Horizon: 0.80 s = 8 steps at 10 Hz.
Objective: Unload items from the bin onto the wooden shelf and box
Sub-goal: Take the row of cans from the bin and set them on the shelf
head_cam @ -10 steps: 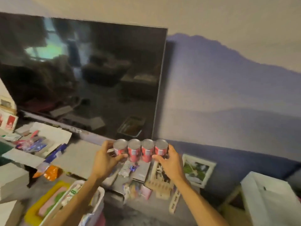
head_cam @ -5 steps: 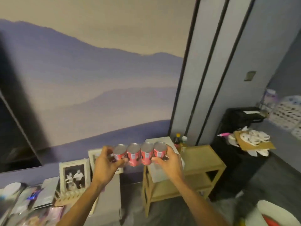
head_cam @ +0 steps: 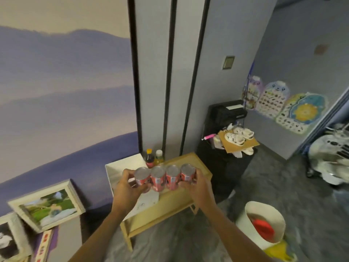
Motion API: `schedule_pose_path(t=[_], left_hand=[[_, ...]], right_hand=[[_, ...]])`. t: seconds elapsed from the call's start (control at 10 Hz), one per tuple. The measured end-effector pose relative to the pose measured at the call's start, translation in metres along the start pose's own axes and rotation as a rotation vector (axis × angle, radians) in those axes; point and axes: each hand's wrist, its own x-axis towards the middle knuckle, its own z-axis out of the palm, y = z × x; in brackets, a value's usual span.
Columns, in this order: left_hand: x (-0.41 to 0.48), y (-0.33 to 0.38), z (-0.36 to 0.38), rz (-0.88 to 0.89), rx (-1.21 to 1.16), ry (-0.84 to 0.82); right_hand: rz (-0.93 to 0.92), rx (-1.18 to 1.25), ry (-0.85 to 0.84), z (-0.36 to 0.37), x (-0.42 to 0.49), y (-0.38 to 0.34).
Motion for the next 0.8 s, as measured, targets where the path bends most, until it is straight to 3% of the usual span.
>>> schedule_pose_path(t=[0.3,0.6,0.8], left_hand=[[0.127,0.0,0.106,-0.075,0.047,0.016],[0.209,-0.021,0.182,-0.191,0.062,0.076],[0.238,-0.054,0.243,-0.302,0.038,0.267]], right_hand=[[0.121,-0.125,-0.055,-0.035,0.155,0.033],[0.011,-0.208,-0.179,-0.029,0.292,0.098],[-0.136,-0.108,-0.297,-0.007,0.379,0.15]])
